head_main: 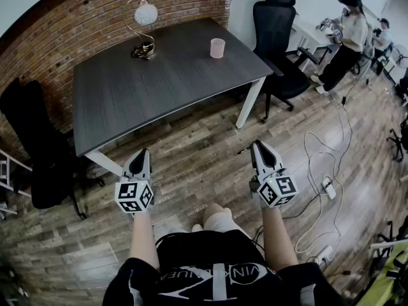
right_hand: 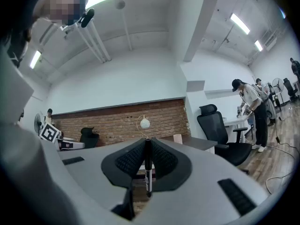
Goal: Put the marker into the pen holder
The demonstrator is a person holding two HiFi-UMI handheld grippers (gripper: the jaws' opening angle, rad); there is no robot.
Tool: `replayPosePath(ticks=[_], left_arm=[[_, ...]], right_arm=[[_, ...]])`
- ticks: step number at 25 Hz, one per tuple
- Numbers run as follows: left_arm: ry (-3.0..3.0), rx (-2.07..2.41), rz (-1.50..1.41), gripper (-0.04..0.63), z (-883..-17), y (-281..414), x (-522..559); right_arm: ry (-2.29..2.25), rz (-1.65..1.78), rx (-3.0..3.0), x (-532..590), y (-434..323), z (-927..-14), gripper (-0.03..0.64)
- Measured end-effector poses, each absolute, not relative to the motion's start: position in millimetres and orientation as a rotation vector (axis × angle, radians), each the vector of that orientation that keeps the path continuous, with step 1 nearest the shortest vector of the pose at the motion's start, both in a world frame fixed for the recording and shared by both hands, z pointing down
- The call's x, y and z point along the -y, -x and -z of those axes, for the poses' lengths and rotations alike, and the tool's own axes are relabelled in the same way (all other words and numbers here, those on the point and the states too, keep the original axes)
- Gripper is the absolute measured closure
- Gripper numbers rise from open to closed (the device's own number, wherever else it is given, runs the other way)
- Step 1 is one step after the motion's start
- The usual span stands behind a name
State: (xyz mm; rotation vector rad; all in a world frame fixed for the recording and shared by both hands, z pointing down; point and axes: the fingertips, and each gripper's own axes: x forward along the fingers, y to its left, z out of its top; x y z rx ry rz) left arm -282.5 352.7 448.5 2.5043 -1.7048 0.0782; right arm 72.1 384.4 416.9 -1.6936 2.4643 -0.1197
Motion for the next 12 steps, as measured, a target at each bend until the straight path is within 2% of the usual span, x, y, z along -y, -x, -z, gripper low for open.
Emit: replayPosePath(ticks=[12], left_arm=[[-2.513,1.676,-0.103,0.583,-456.0,283.8,-311.5]], right_arm=[[1.706,0.155,-2.461,-345.2,-72.9,-427.7,0.569]])
